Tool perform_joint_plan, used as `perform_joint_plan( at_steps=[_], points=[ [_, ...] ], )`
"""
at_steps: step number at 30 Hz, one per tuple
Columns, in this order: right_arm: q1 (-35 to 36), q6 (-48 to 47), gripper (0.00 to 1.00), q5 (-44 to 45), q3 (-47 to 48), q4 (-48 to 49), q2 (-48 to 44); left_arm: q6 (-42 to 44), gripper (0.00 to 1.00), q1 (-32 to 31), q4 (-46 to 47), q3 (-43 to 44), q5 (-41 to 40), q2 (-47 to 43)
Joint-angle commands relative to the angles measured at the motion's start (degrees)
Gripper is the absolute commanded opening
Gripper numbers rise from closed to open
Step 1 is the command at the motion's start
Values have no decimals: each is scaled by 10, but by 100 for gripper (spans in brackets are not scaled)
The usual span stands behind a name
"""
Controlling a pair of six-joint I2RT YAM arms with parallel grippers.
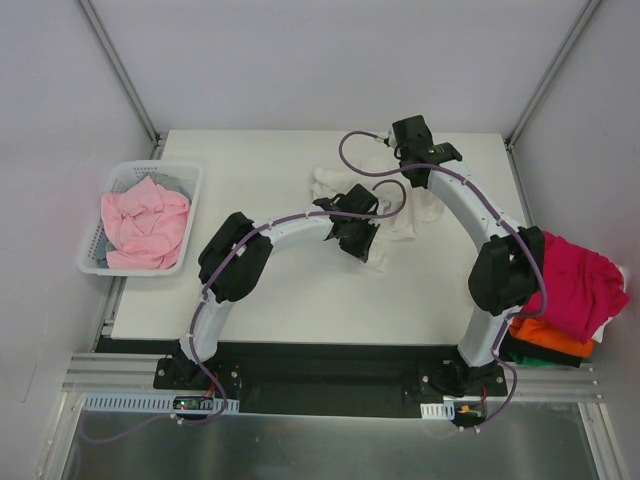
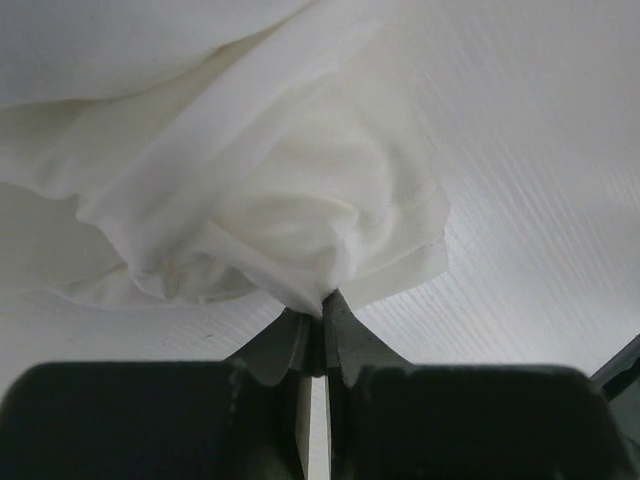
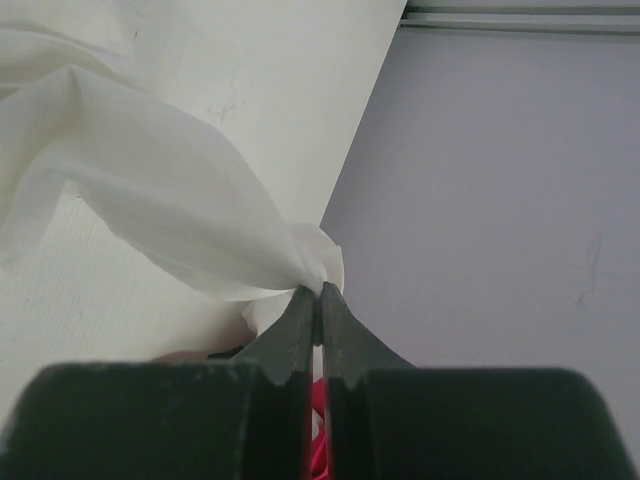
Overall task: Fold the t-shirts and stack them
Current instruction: Flatten the tshirt out
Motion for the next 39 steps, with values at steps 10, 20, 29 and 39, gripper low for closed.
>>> perform_joint_plan(
  at_steps=[10,20,29,39],
  points=[
    [4,4,1,11,0,0,-68,172,0,32,-7,-56,-138,-142],
    [3,-44,1,37,38,43,-123,289,0,145,7,-97,-204,-304],
    [-2,-85,1,34,58,114,-188,343,0,197,34,-99,-255,-370],
    [-5,-165,1,22,50,197,-202,352,0,261,68,-48,-299,-406]
  ],
)
